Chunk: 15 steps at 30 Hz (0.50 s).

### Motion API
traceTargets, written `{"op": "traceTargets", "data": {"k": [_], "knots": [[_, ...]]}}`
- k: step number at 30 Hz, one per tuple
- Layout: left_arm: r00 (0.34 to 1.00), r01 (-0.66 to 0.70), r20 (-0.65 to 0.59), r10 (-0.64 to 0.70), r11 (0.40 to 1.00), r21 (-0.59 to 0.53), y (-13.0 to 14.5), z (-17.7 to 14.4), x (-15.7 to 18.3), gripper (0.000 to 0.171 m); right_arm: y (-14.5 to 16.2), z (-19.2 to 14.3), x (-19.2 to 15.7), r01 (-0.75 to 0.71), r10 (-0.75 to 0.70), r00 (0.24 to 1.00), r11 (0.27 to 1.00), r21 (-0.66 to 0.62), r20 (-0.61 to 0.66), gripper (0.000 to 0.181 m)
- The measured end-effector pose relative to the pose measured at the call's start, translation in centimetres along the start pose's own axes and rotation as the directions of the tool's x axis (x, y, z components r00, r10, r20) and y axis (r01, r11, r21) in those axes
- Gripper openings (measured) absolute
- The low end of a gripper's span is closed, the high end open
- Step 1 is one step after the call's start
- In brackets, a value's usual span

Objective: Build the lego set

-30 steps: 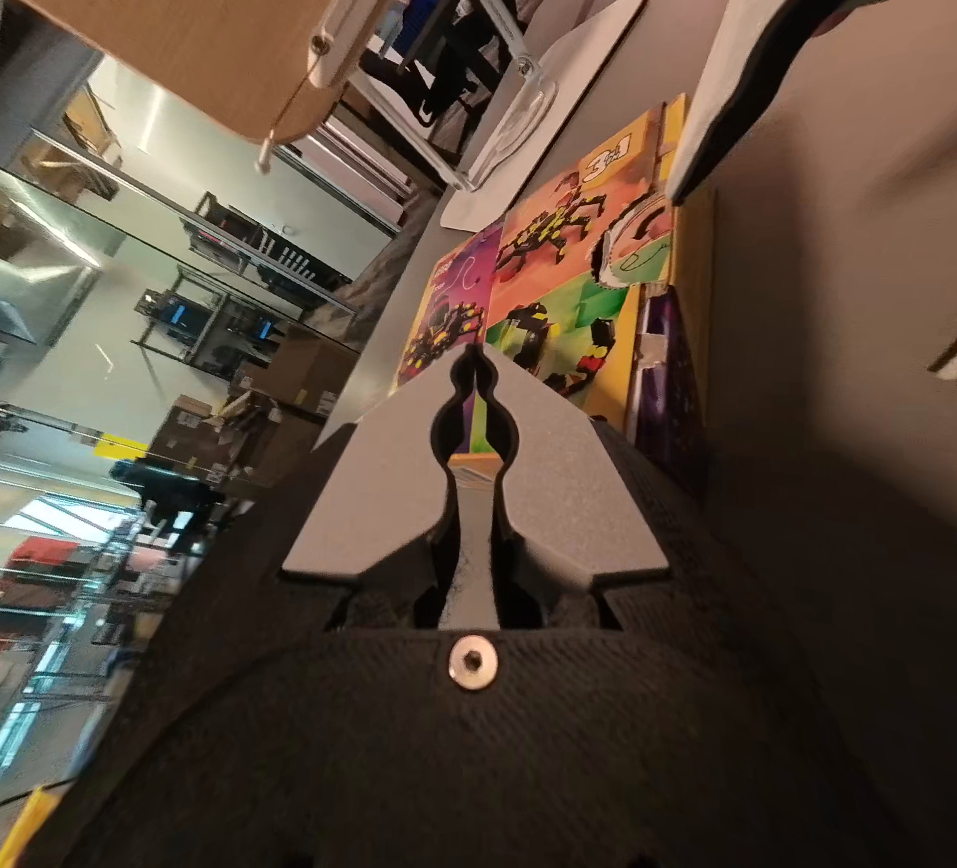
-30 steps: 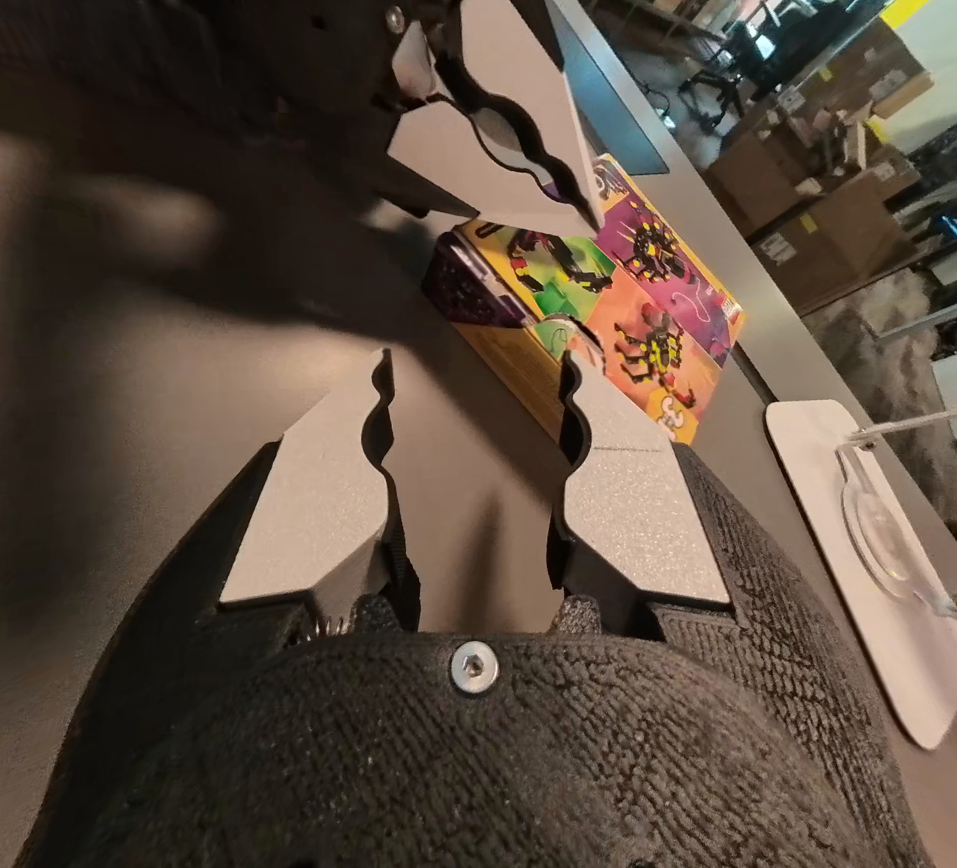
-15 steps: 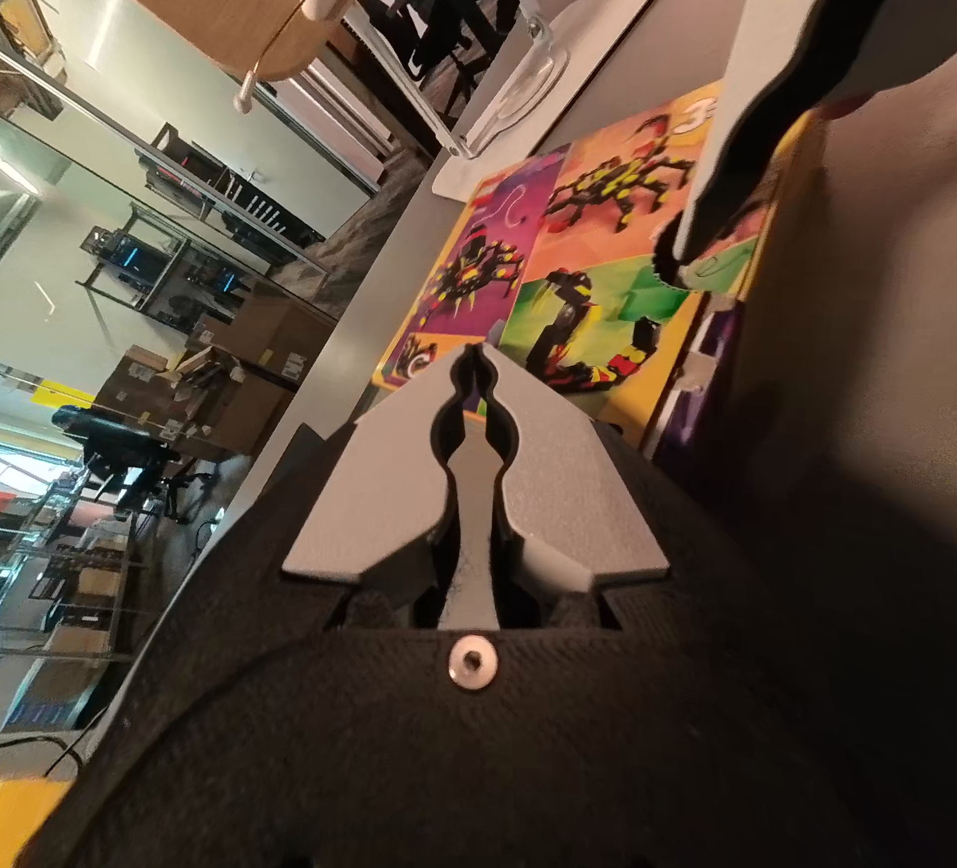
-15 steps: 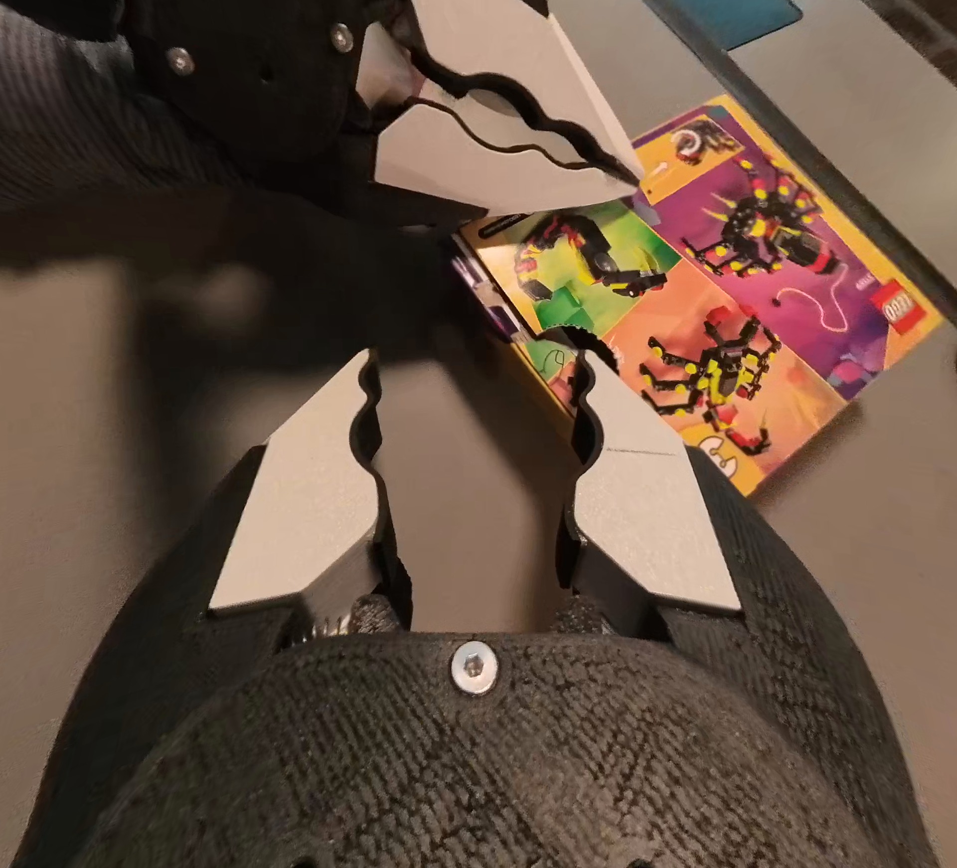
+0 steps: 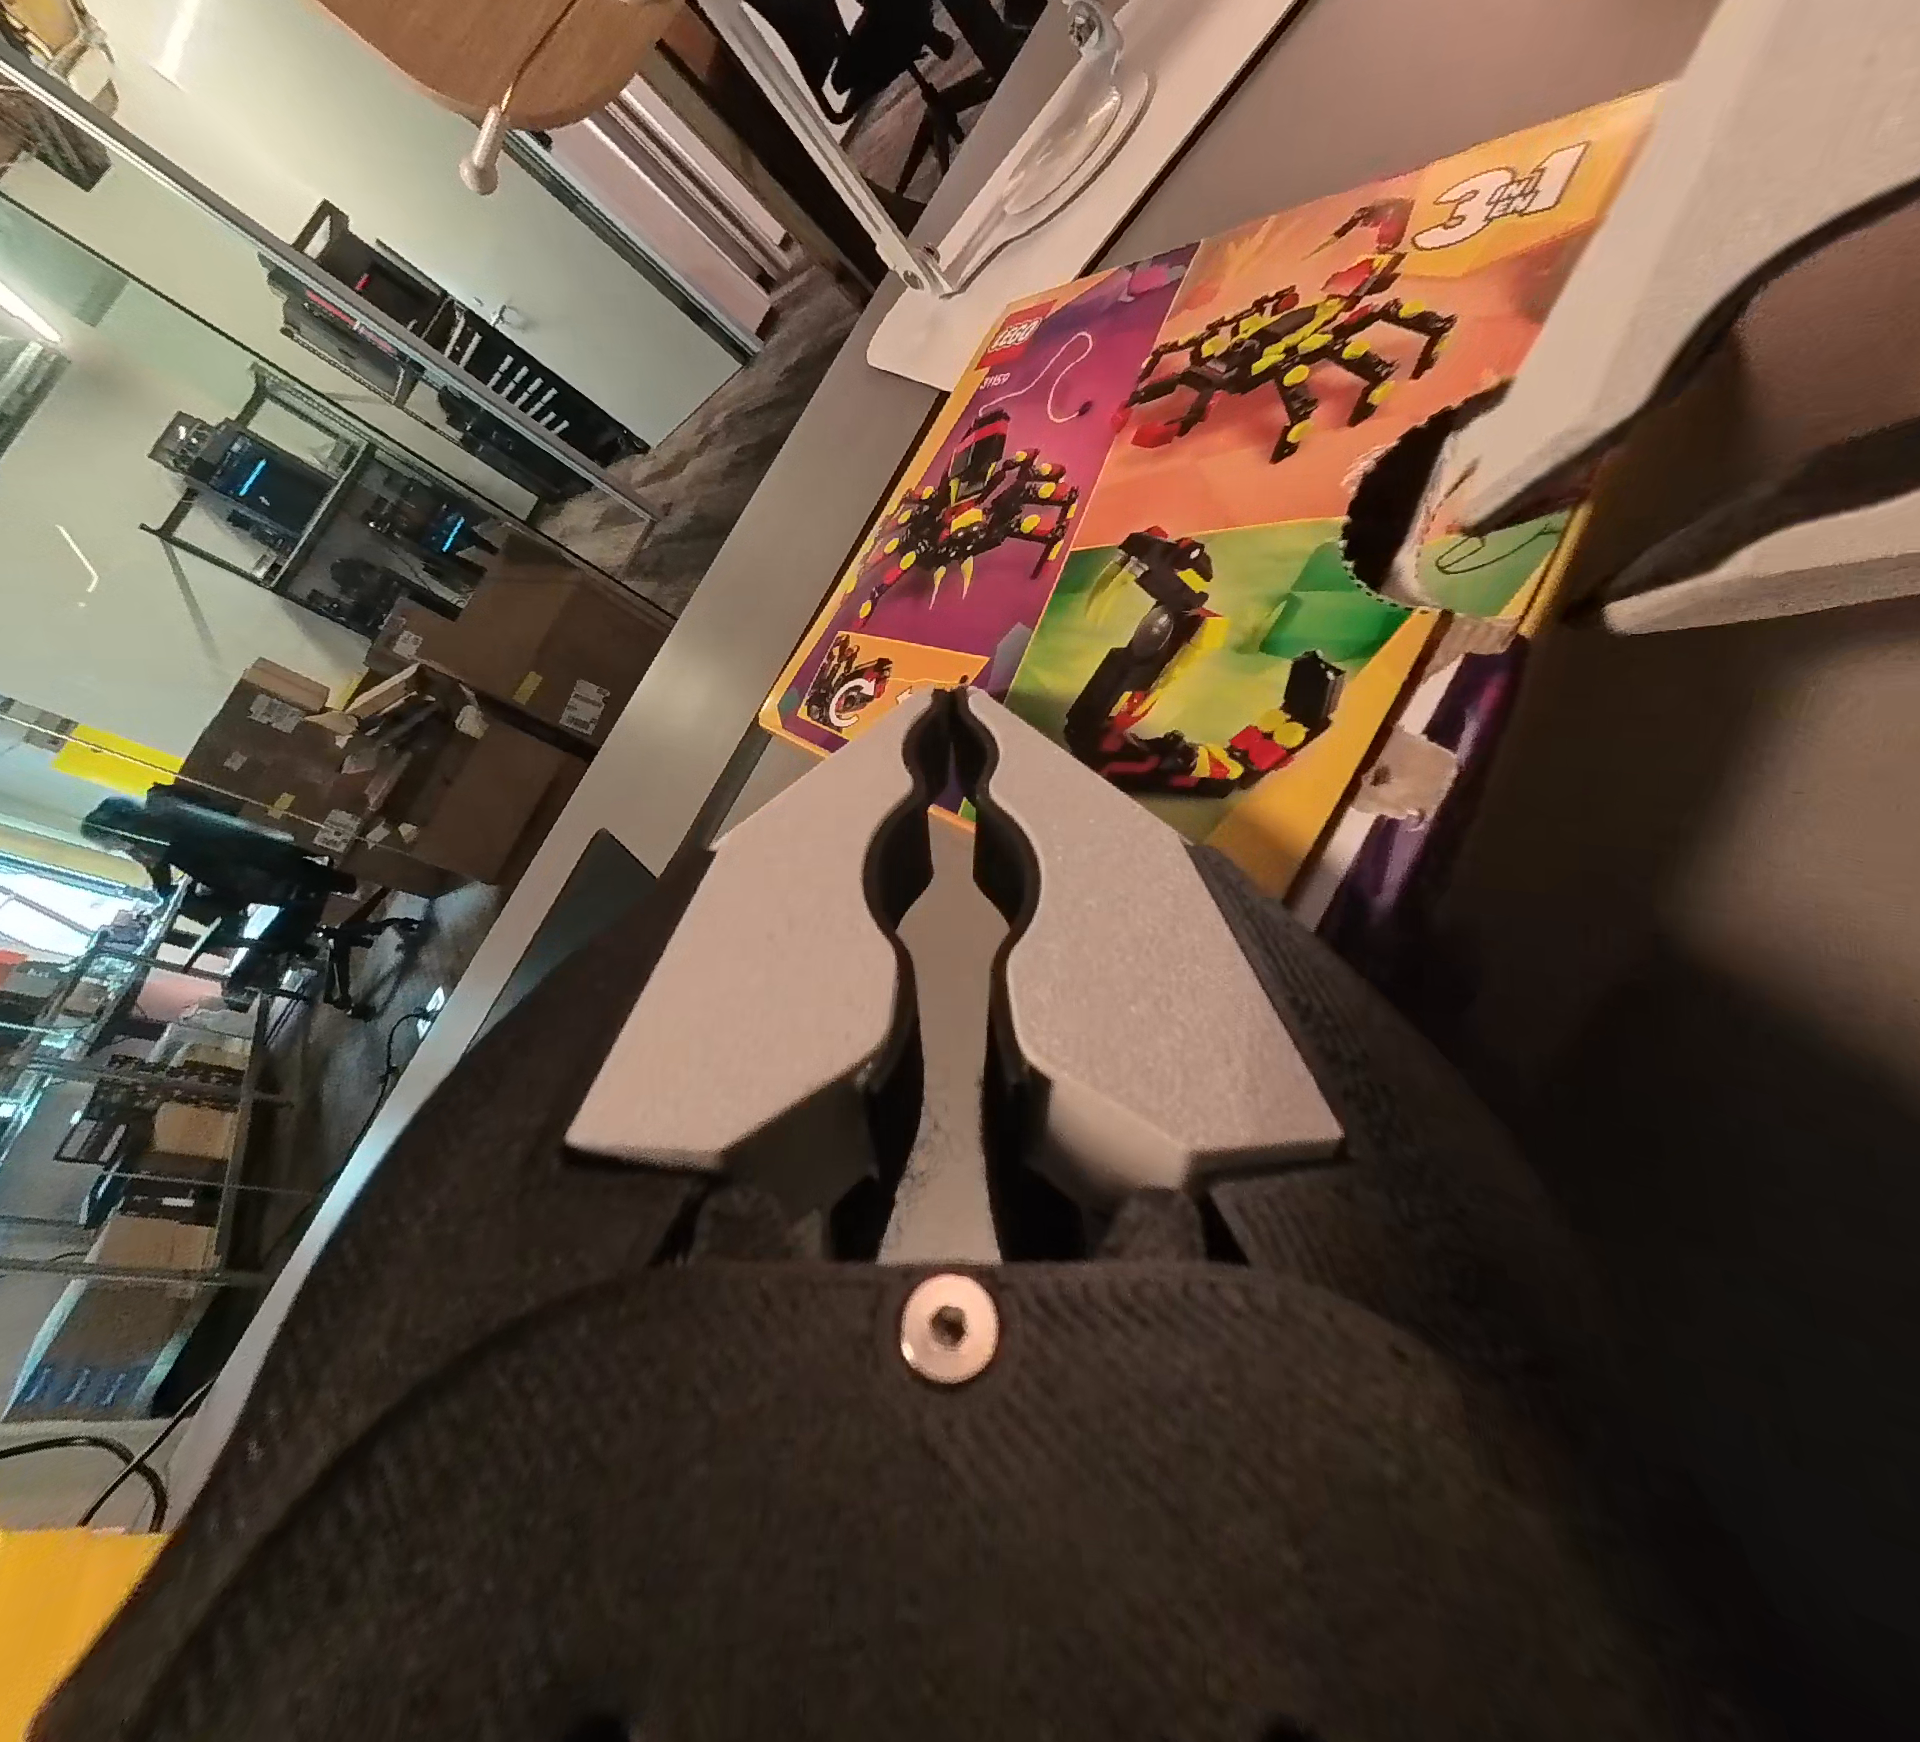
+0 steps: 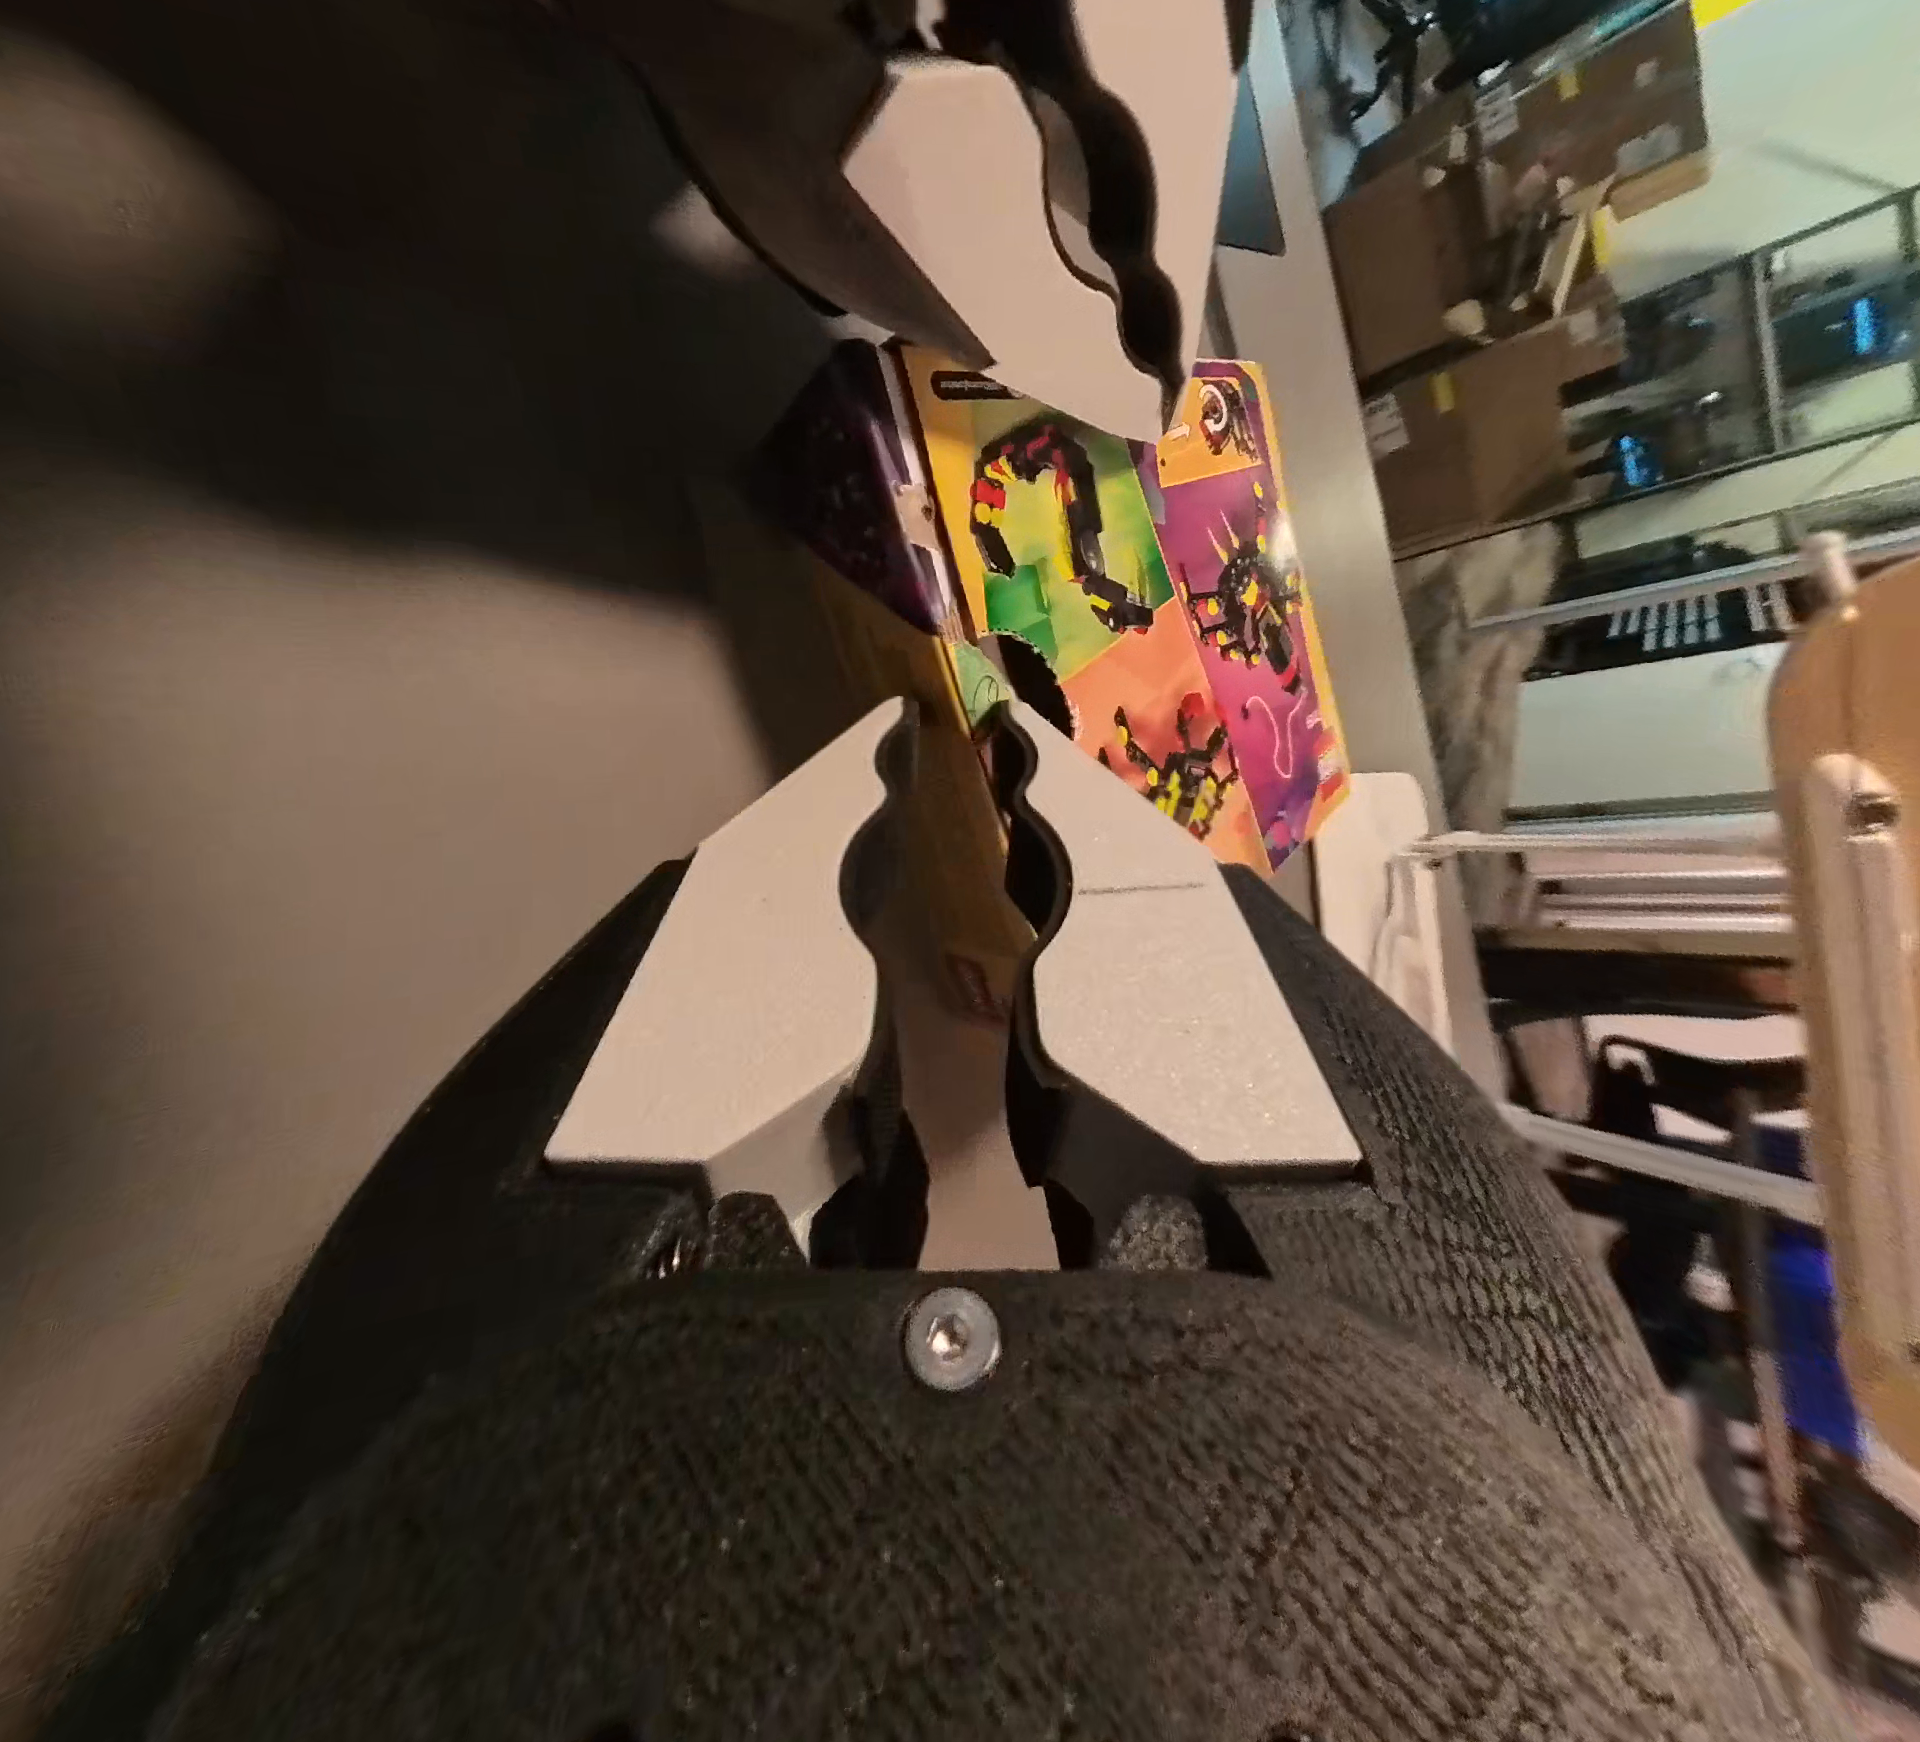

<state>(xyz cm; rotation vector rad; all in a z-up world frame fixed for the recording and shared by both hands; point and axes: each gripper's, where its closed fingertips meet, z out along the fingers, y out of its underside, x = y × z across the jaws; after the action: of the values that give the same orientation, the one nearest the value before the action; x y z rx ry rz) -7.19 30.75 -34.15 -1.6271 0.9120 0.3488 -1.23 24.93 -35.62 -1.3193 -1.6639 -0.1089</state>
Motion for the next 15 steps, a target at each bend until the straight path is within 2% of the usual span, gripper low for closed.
{"op": "traceTargets", "data": {"k": [3, 5, 7, 8, 10, 13, 15], "knots": [[1.0, -0.011, 0.017, 0.012, 1.0, -0.022, 0.1, 0.0, -0.1, 0.0, -0.4, -0.7, -0.1, 0.118, -0.116, 0.991, 0.993, 0.022, -0.073, 0.0], [0.999, -0.014, 0.028, 0.015, 0.999, -0.035, 0.1, 0.0, -0.2, 0.0, 0.5, -0.3, -2.7, 0.15, -0.15, 0.988, 0.989, 0.006, 0.019, 0.0], [1.0, 0.0, 0.03, 0.001, 1.0, -0.03, 0.1, 0.0, -0.2, 0.0, 1.2, 0.1, -3.5, 0.247, -0.247, 0.969, 0.969, -0.011, -0.005, 0.0], [0.999, 0.003, 0.032, -0.002, 1.0, -0.026, 0.1, 0.0, -0.2, 0.0, 0.8, -0.2, -3.6, 0.23, -0.23, 0.973, 0.973, 0.008, 0.001, 0.0], [0.999, 0.011, 0.034, -0.01, 1.0, -0.021, 0.1, 0.0, -0.2, 0.0, -1.6, -1.3, -3.4, 0.093, -0.097, 0.995, 0.985, 0.143, 0.019, 0.0], [0.999, 0.025, 0.029, -0.024, 1.0, -0.01, 0.1, 0.0, -0.2, 0.0, -1.9, -1.2, -1.5, -0.005, 0.006, 1.0, 0.992, 0.128, -0.007, 0.051], [0.999, 0.026, 0.026, -0.025, 1.0, -0.011, 0.1, 0.0, -0.2, 0.0, -1.1, -0.3, -1.0, -0.015, 0.015, 1.0, 0.996, 0.085, 0.006, 0.051]]}}
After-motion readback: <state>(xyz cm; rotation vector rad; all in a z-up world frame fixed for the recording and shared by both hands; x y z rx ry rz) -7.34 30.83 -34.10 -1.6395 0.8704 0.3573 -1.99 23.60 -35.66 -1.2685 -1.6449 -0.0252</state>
